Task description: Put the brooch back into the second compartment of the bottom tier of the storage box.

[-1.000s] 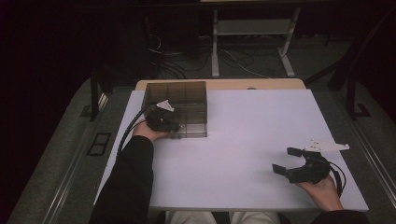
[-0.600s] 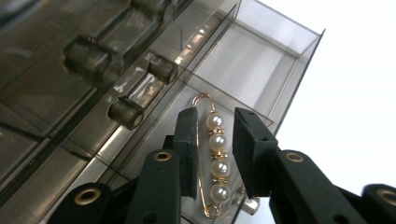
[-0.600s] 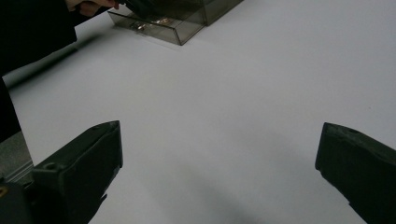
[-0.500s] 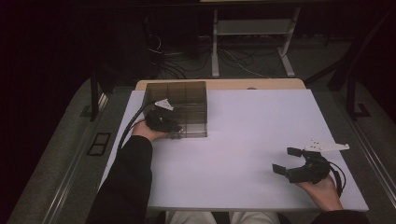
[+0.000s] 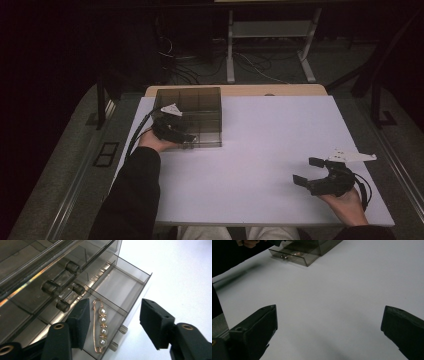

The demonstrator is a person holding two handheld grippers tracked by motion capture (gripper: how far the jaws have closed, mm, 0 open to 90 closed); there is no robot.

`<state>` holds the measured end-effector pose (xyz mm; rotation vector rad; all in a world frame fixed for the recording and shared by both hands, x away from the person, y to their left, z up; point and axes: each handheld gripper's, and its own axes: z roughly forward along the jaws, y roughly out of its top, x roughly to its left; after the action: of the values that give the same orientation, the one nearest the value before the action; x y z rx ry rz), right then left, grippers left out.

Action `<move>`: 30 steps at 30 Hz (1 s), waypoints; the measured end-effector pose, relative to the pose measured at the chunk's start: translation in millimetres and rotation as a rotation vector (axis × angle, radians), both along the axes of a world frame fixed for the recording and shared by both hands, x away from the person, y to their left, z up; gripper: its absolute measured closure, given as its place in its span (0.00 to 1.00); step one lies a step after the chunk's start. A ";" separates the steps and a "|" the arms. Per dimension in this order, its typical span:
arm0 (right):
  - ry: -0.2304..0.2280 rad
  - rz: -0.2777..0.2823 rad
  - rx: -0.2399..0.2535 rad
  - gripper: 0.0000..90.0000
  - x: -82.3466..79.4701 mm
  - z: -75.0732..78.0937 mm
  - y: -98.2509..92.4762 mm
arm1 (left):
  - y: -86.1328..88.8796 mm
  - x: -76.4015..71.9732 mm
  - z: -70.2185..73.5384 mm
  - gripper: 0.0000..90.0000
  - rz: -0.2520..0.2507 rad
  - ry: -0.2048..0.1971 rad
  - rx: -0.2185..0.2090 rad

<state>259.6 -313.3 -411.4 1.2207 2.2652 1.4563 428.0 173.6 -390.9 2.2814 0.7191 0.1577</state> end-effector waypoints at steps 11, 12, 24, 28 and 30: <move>-0.003 0.000 -0.002 0.00 0.1 -0.3 0.0 | 5.1 -15.5 8.9 0.22 0.001 0.023 -0.053; -0.003 0.001 -0.001 0.00 0.1 -0.3 0.0 | 5.3 -16.6 9.5 0.21 0.000 0.021 -0.057; -0.003 -0.003 0.003 0.00 -0.1 0.0 -0.5 | 1.0 -34.5 16.7 0.00 0.037 0.010 -0.053; -0.003 -0.004 0.003 0.00 -0.2 0.0 -0.4 | 1.8 -42.7 17.0 0.00 0.051 -0.001 -0.097; -0.005 -0.002 0.003 0.00 -0.1 -0.1 -0.2 | 2.3 -46.3 15.7 0.00 0.051 0.005 -0.098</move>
<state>259.5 -313.5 -411.5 1.2183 2.2582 1.4608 381.7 176.0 -375.2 2.1725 0.7719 0.1381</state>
